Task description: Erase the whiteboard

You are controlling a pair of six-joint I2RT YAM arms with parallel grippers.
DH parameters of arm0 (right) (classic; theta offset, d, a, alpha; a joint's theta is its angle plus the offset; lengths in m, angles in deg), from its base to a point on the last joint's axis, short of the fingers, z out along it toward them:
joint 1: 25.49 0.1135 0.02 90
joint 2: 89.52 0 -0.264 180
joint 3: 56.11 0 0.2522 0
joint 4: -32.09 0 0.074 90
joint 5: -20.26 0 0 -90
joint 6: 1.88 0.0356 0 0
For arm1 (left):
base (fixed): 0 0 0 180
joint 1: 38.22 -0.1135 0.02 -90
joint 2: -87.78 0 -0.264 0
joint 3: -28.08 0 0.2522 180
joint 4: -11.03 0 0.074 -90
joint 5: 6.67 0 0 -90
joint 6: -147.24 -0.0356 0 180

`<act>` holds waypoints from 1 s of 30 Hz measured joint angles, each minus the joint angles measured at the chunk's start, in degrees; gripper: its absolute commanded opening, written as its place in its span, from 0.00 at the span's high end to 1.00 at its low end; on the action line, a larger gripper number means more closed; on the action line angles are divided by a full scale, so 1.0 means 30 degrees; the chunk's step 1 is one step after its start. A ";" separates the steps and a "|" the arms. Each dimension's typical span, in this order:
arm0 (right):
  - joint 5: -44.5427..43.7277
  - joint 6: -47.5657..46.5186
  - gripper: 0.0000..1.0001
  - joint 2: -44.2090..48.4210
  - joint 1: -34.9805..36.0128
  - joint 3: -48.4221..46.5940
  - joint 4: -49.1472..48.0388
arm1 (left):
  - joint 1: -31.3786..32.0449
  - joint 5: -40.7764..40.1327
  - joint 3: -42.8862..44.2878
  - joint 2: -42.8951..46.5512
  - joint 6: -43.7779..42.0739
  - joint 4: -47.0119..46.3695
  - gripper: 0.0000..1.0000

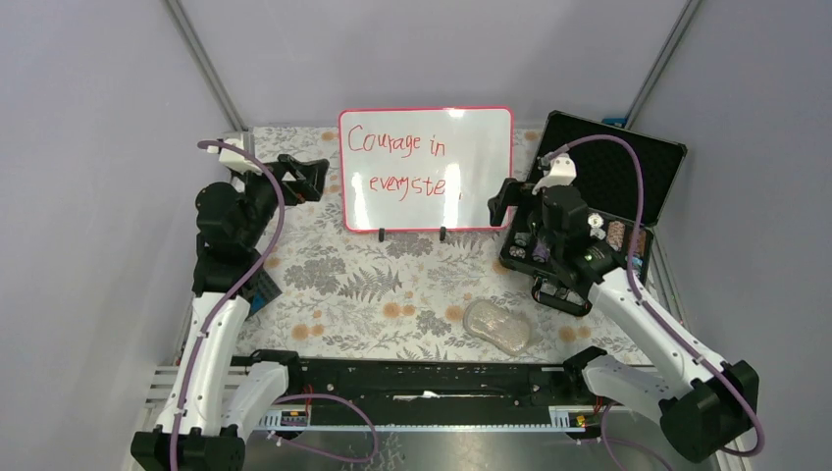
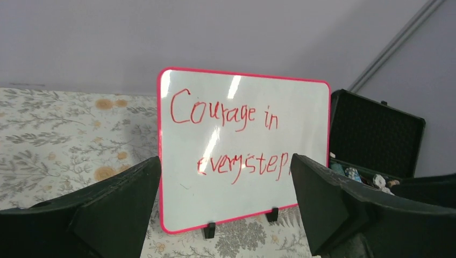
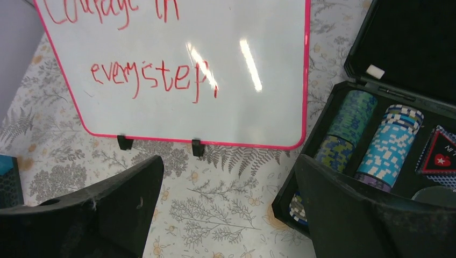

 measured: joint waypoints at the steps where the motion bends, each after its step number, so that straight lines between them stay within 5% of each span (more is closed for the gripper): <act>1: -0.0007 0.0066 0.01 -0.0270 0.0000 -0.0168 0.0204 | 0.0000 0.0357 -0.0036 -0.0153 0.0007 -0.0073 0.01; 12: 0.2812 -0.0554 0.01 -0.5792 0.0189 -0.2317 0.4197 | 0.0401 0.2703 -0.0430 -0.1712 0.0248 -0.0219 0.01; 17: 0.1865 -0.0619 0.01 -0.7847 0.2040 -0.3075 0.6105 | 0.0401 0.2703 -0.0430 -0.1719 0.0299 -0.0219 0.01; 30: 0.4561 0.0437 0.01 -0.7169 0.3038 -0.1486 0.7825 | 0.0459 0.2688 -0.0430 -0.1719 0.0379 -0.0124 0.01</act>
